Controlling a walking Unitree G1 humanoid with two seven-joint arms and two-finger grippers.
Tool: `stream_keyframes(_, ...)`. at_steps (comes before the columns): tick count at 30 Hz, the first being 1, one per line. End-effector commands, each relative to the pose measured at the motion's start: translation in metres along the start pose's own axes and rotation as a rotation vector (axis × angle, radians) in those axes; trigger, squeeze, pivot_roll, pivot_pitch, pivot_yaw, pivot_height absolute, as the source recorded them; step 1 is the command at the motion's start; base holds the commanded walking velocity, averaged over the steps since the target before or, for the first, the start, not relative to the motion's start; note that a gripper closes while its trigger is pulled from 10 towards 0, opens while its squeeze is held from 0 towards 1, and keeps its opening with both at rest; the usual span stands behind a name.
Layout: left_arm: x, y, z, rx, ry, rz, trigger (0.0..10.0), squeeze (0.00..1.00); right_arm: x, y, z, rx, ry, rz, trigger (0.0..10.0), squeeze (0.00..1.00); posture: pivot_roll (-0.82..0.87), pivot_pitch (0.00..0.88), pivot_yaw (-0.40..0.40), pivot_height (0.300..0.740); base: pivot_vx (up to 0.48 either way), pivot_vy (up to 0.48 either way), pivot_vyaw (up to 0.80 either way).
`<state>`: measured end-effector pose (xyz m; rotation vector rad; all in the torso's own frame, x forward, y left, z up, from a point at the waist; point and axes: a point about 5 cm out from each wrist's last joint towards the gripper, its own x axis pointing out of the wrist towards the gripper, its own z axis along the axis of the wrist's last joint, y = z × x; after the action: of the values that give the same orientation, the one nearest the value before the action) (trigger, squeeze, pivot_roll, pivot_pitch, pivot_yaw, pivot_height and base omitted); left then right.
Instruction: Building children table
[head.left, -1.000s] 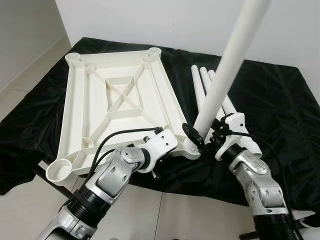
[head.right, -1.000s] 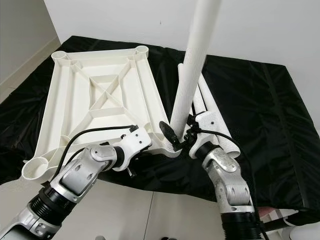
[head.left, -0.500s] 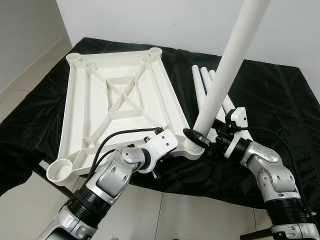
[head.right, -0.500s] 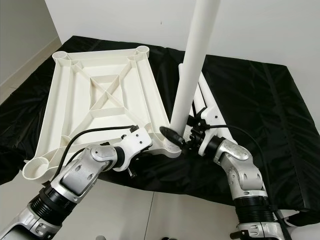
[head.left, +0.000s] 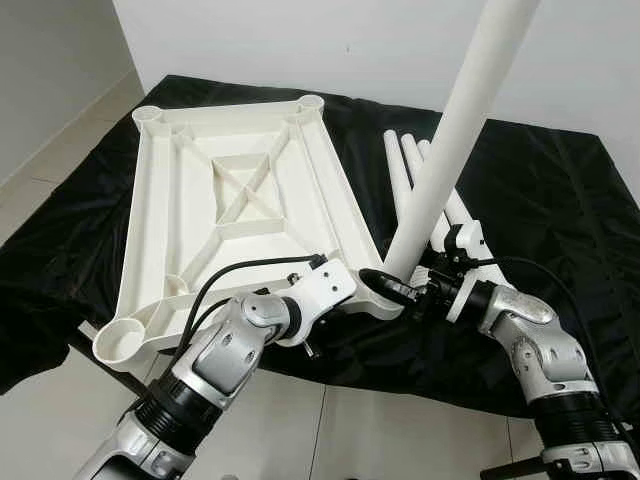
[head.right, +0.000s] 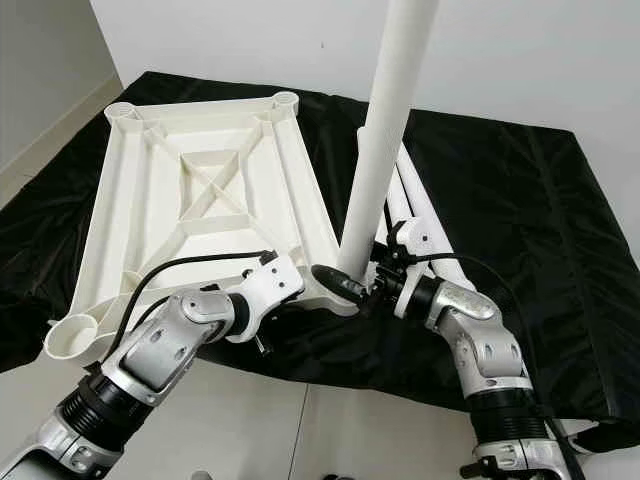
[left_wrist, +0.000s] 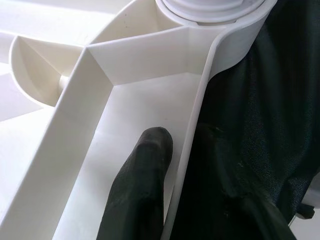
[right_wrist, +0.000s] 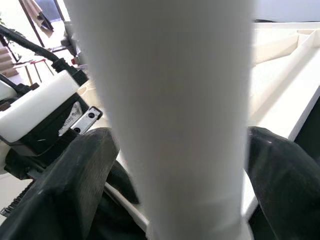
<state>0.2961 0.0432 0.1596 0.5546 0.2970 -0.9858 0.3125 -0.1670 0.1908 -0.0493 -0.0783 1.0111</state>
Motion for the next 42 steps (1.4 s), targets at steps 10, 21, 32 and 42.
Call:
stream_keyframes(10, 0.001, -0.003, -0.003, -0.007, 0.013, -0.017, 10.0, 0.0, -0.008, -0.005, 0.002, 0.001, 0.029, 0.035, 10.0, 0.0, -0.1, 0.139, 0.016, 0.74, 0.0, 0.0, 0.0)
stream_keyframes(21, 0.002, -0.004, -0.004, -0.008, 0.013, -0.019, 10.0, 0.0, -0.008, -0.002, -0.003, 0.015, 0.044, 0.077, 3.7, 0.0, -0.1, 0.132, 0.012, 0.74, 0.0, 0.0, 0.0)
stream_keyframes(32, 0.002, -0.005, -0.005, -0.002, 0.015, -0.017, 10.0, 0.0, -0.006, 0.005, -0.004, 0.033, 0.021, 0.082, 0.0, 0.0, -0.1, 0.116, 0.006, 0.74, 0.0, 0.0, 0.0)
stream_keyframes(42, 0.002, -0.006, -0.005, -0.004, 0.013, -0.022, 10.0, 0.0, -0.003, 0.013, -0.001, 0.04, -0.02, 0.039, 10.0, 0.0, -0.1, 0.12, 0.008, 0.74, 0.0, 0.0, 0.0)
